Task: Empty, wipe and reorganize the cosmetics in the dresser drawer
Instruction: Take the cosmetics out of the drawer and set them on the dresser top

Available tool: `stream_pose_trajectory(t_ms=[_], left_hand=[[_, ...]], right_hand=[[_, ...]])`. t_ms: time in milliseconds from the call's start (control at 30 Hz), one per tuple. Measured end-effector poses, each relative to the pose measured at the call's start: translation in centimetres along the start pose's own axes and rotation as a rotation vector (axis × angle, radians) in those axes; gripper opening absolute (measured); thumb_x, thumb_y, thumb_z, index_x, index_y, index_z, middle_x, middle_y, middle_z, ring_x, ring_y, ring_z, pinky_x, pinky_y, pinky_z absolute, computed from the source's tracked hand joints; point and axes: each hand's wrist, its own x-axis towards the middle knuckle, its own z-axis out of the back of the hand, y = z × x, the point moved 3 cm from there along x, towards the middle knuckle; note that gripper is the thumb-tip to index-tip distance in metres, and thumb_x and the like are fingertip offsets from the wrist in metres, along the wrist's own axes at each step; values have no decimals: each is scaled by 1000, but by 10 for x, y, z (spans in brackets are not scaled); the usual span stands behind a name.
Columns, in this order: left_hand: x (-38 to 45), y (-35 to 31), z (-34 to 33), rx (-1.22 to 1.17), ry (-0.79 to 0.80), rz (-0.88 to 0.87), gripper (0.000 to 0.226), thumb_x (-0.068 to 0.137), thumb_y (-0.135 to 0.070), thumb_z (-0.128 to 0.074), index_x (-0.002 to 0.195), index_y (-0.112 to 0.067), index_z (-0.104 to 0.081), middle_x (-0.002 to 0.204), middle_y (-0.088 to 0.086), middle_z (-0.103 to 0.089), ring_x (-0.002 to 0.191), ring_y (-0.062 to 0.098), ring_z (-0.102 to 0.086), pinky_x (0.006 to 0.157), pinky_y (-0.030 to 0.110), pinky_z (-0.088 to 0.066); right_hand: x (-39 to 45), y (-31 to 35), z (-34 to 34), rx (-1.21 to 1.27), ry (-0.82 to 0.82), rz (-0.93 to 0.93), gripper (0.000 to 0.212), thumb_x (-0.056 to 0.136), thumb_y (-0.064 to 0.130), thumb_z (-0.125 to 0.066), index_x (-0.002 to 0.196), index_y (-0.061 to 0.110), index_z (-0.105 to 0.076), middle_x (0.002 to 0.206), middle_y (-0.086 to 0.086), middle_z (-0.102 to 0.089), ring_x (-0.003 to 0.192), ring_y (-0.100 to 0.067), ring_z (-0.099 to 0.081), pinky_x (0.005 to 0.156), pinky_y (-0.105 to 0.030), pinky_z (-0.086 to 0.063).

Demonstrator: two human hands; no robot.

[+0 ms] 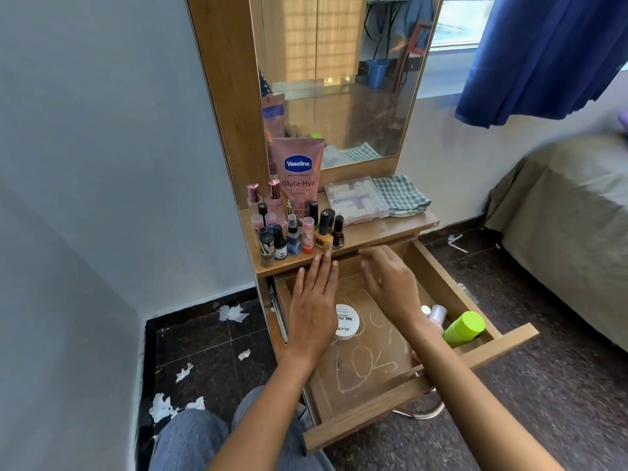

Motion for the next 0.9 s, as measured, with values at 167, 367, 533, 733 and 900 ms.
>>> stream_pose_trajectory(t_ms=[167,367,533,733,900], left_hand=[[-3,1,4,-25,-27,20,58,86,-6,-31,143,-5,-37,154,12,-27,144,23,-18,117,39,-10],[-4,0,4,-25,-32,27,64,81,-1,-49,144,-5,-36,154,12,-26,145,23,-18,119,41,-11],[-4,0,5,-20,-32,42,56,87,-7,-35,143,-5,-38,154,12,-27,144,23,-19,117,41,-16],[-5,-2,9,-44,-45,44,51,89,-7,-30,136,-6,-48,147,13,-40,140,24,-32,116,39,-19],[-6,-4,13,-52,-27,41,50,89,-13,-27,128,-4,-57,142,16,-46,135,29,-40,113,41,-23]], right_hand=[[-35,1,-15,-79,544,-52,35,83,46,-65,108,21,-62,118,5,-56,107,-13,-56,82,-32,-51],[-41,14,-37,-242,805,36,60,73,43,-74,123,17,-54,131,-5,-51,113,-25,-54,88,-38,-50],[-38,12,-38,-361,830,15,55,73,39,-74,119,18,-53,114,-5,-57,94,-26,-61,68,-34,-49],[-34,1,-18,-264,614,-209,55,70,55,-72,108,21,-52,95,3,-53,92,-19,-56,65,-29,-36],[-34,-5,-12,-228,516,-295,50,69,53,-71,102,21,-52,95,2,-54,91,-20,-56,65,-30,-36]])
